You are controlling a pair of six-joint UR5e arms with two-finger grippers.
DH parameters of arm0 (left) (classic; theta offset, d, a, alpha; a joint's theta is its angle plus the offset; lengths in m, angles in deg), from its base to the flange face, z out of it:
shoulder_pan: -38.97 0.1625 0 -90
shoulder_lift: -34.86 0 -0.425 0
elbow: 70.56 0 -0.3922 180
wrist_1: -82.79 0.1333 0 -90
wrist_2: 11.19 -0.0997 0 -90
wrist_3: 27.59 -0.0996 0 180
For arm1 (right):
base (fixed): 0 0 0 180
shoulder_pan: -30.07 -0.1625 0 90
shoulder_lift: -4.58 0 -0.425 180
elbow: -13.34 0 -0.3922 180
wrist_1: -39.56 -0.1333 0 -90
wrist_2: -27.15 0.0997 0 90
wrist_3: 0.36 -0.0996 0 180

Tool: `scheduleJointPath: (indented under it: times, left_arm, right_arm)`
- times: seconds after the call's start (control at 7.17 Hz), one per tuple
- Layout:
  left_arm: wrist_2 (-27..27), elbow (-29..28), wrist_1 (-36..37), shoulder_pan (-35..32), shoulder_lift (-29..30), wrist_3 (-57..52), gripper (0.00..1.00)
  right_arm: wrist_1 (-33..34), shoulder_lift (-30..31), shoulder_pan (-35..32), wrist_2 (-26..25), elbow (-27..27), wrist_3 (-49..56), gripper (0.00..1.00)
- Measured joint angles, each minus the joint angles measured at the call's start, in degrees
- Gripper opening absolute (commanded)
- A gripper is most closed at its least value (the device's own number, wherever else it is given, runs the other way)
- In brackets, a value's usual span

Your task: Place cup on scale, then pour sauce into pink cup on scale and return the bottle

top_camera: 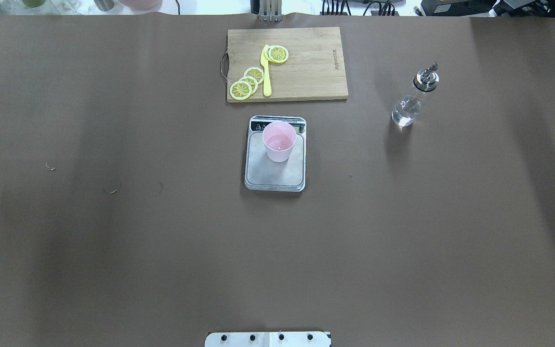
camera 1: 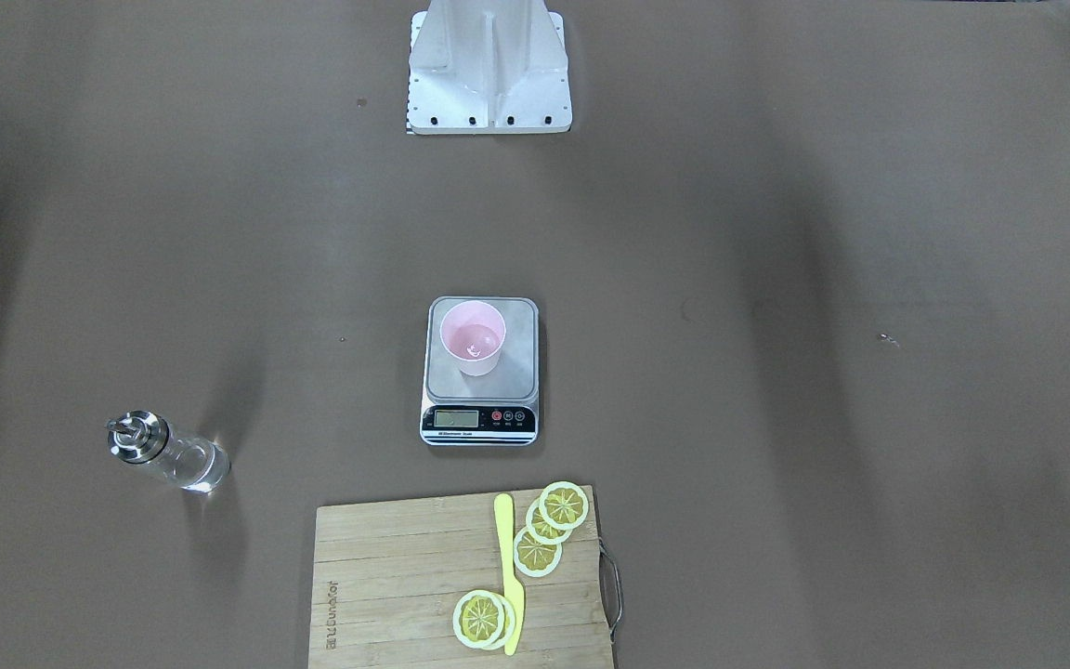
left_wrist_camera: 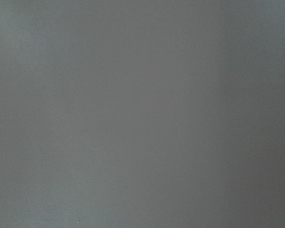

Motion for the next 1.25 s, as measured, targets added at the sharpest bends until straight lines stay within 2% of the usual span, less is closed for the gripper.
scheduleJointPath:
  times: [0.7, 1.25]
  left_arm:
    - [-0.1, 0.0, 0.5, -1.7, 0.0, -0.3, 0.99]
    - [-0.1, 0.0, 0.5, -1.8, 0.4, -0.3, 0.99]
  right_arm:
    - [0.0, 2.5, -5.0, 2.2, 0.4, 0.1, 1.00]
    - [0.0, 2.6, -5.4, 2.2, 0.3, 0.1, 1.00]
